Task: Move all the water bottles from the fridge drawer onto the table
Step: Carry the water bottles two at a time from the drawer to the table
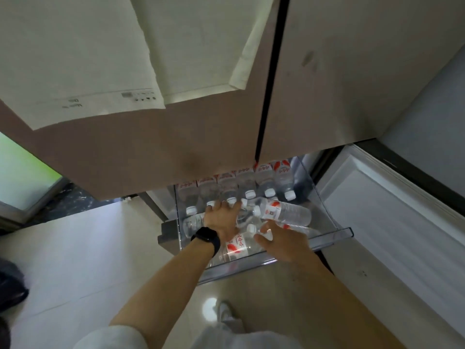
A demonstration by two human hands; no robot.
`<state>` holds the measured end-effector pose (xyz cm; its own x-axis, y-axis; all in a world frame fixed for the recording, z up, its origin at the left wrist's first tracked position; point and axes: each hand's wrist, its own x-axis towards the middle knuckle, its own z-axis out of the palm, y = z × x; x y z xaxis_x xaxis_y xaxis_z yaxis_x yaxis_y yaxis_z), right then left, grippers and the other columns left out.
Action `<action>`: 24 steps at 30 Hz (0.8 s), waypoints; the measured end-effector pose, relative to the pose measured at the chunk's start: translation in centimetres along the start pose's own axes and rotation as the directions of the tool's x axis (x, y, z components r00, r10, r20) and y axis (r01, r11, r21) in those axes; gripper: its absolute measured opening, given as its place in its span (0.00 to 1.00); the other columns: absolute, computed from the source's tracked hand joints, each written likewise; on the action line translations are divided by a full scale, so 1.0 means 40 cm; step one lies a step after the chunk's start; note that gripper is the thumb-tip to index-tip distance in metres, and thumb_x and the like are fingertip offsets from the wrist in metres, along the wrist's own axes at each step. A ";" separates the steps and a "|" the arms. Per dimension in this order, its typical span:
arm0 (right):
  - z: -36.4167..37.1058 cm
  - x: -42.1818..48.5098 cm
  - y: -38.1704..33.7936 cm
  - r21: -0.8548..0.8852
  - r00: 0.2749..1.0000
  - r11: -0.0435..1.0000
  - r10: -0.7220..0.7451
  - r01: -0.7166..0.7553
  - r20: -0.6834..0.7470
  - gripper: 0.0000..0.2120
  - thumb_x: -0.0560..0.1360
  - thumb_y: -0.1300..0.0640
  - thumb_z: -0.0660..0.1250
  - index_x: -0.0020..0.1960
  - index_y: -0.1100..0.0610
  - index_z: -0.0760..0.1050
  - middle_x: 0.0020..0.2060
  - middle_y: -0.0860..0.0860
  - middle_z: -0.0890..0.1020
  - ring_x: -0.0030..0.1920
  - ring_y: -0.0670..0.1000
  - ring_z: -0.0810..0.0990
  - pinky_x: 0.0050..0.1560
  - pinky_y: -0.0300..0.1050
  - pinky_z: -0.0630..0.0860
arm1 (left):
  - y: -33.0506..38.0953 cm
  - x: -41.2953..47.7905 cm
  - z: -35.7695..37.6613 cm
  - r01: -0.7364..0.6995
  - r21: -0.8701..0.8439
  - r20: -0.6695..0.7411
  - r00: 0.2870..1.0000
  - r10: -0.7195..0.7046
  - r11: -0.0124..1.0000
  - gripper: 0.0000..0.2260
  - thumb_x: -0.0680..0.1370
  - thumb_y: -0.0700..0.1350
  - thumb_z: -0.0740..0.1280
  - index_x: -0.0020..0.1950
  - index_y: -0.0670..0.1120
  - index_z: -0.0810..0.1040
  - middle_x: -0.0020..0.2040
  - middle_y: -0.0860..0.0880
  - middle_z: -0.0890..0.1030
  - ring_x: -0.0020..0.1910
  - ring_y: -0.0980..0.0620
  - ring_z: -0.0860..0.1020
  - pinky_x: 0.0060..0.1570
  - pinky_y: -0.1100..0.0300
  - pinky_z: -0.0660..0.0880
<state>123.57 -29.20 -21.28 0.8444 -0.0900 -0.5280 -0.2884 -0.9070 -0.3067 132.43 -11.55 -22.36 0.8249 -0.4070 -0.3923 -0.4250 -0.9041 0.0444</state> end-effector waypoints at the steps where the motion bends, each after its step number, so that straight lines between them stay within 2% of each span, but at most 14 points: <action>1: -0.003 -0.004 -0.002 0.019 1.000 1.000 -0.002 0.002 -0.010 0.24 0.77 0.29 0.52 0.64 0.41 0.70 0.66 0.47 0.77 0.66 0.53 0.76 0.65 0.53 0.72 | -0.003 0.002 -0.002 -0.021 0.020 -0.022 1.000 0.021 1.000 0.34 0.78 0.65 0.64 0.79 0.53 0.58 0.71 0.42 0.72 0.71 0.40 0.69 0.69 0.43 0.65; 5: -0.022 -0.032 -0.006 0.201 1.000 0.980 0.003 0.002 -0.023 0.20 0.80 0.34 0.56 0.64 0.42 0.73 0.62 0.47 0.81 0.62 0.52 0.78 0.62 0.48 0.71 | -0.026 -0.009 -0.025 -0.061 -0.059 -0.076 0.996 0.056 0.996 0.31 0.75 0.69 0.65 0.73 0.57 0.64 0.63 0.45 0.78 0.64 0.41 0.74 0.61 0.45 0.71; 7: -0.034 -0.058 0.002 0.345 0.997 0.936 -0.039 0.061 -0.070 0.12 0.80 0.40 0.61 0.60 0.43 0.73 0.57 0.49 0.82 0.59 0.52 0.80 0.59 0.46 0.73 | -0.042 -0.029 -0.047 -0.075 -0.184 -0.091 0.994 0.059 0.980 0.31 0.73 0.68 0.67 0.71 0.56 0.65 0.58 0.46 0.80 0.58 0.41 0.78 0.54 0.47 0.77; 9: -0.057 -0.088 0.001 0.431 0.982 0.890 -0.086 0.150 -0.165 0.07 0.80 0.45 0.64 0.57 0.45 0.74 0.54 0.49 0.82 0.54 0.48 0.81 0.51 0.40 0.74 | -0.065 -0.060 -0.074 -0.085 -0.334 -0.129 0.991 0.044 0.939 0.31 0.72 0.65 0.71 0.71 0.56 0.66 0.55 0.48 0.82 0.54 0.43 0.81 0.50 0.48 0.81; 11: -0.098 -0.113 -0.017 0.466 0.954 0.850 -0.130 0.247 -0.269 0.08 0.80 0.50 0.66 0.58 0.48 0.76 0.51 0.47 0.80 0.50 0.44 0.79 0.47 0.35 0.72 | -0.090 -0.103 -0.105 -0.100 -0.463 -0.172 0.985 0.021 0.880 0.35 0.68 0.66 0.71 0.72 0.56 0.68 0.56 0.50 0.83 0.53 0.46 0.82 0.52 0.50 0.80; 13: -0.150 -0.128 -0.044 0.417 0.911 0.847 -0.171 0.331 -0.376 0.11 0.80 0.50 0.67 0.62 0.50 0.75 0.52 0.46 0.79 0.51 0.45 0.78 0.49 0.36 0.72 | -0.109 -0.147 -0.122 -0.106 -0.552 -0.221 0.975 -0.023 0.827 0.39 0.63 0.69 0.69 0.72 0.55 0.70 0.58 0.51 0.83 0.54 0.49 0.81 0.55 0.54 0.78; 16: -0.196 -0.130 -0.072 0.295 0.861 0.858 -0.274 0.420 -0.429 0.16 0.79 0.46 0.68 0.65 0.48 0.73 0.56 0.43 0.77 0.53 0.45 0.77 0.52 0.40 0.74 | -0.127 -0.188 -0.116 -0.093 -0.669 -0.271 0.955 -0.125 0.738 0.36 0.65 0.60 0.76 0.71 0.55 0.70 0.57 0.55 0.81 0.54 0.52 0.80 0.55 0.56 0.78; 18: -0.193 -0.124 -0.083 0.251 0.857 0.860 -0.329 0.445 -0.397 0.17 0.78 0.45 0.68 0.65 0.46 0.73 0.57 0.43 0.76 0.55 0.45 0.77 0.57 0.45 0.76 | -0.127 -0.212 -0.112 -0.092 -0.784 -0.264 0.945 -0.195 0.614 0.32 0.66 0.52 0.78 0.68 0.54 0.72 0.55 0.60 0.81 0.51 0.59 0.80 0.52 0.63 0.76; 20: -0.173 -0.117 -0.096 0.282 0.857 0.838 -0.351 0.468 -0.377 0.15 0.78 0.45 0.68 0.63 0.46 0.74 0.56 0.42 0.76 0.56 0.45 0.77 0.59 0.48 0.76 | -0.116 -0.228 -0.110 -0.098 -0.872 -0.233 0.945 -0.231 0.480 0.27 0.67 0.46 0.77 0.64 0.54 0.74 0.53 0.58 0.81 0.50 0.63 0.80 0.49 0.68 0.75; 22: -0.148 -0.110 -0.111 0.373 0.857 0.792 -0.338 0.482 -0.390 0.13 0.78 0.45 0.68 0.61 0.44 0.73 0.55 0.41 0.75 0.56 0.46 0.76 0.58 0.47 0.76 | -0.098 -0.243 -0.102 -0.089 -0.917 -0.195 0.951 -0.240 0.389 0.27 0.67 0.40 0.76 0.63 0.54 0.73 0.55 0.54 0.80 0.51 0.60 0.80 0.50 0.66 0.76; 24: -0.124 -0.100 -0.131 0.450 0.877 0.764 -0.315 0.462 -0.364 0.12 0.79 0.45 0.66 0.60 0.43 0.70 0.55 0.42 0.77 0.56 0.46 0.76 0.55 0.45 0.74 | -0.088 -0.255 -0.081 -0.064 -0.929 -0.159 0.958 -0.238 0.363 0.29 0.66 0.39 0.75 0.65 0.55 0.72 0.57 0.51 0.79 0.55 0.52 0.79 0.53 0.59 0.76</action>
<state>123.93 -26.15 -13.62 0.9953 0.0576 -0.0782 -0.0337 -0.5498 -0.8346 126.73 -4.64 -15.55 0.9509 -0.1950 -0.2405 0.1395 -0.4235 0.8951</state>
